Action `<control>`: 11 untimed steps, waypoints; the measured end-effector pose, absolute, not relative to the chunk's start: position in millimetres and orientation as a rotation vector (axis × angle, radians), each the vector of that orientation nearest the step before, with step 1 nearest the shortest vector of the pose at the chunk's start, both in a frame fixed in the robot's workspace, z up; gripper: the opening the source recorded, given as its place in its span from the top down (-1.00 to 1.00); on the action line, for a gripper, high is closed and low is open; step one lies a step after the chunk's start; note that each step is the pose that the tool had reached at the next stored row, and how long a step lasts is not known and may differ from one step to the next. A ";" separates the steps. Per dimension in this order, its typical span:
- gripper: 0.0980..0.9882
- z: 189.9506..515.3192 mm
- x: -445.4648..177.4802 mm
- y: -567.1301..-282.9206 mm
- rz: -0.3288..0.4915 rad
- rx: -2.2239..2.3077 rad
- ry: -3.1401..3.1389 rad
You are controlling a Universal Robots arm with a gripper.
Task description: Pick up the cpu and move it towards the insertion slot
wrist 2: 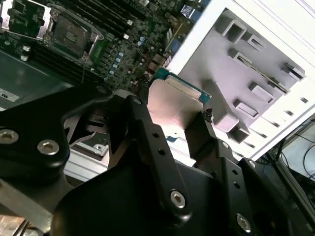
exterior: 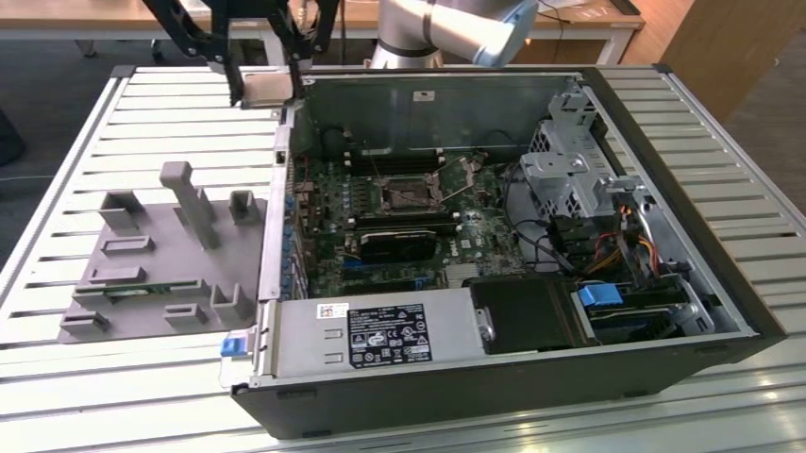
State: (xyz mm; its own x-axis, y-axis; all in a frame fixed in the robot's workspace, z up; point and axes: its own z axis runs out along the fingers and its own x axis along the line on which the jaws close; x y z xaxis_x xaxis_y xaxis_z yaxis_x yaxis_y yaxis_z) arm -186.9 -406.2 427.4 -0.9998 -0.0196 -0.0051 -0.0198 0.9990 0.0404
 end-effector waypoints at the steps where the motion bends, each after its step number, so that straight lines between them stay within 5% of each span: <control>1: 0.00 427.5 -183.7 -406.1 0.063 -0.031 3.136; 11: 0.00 427.5 -149.1 -406.1 0.063 -0.031 3.136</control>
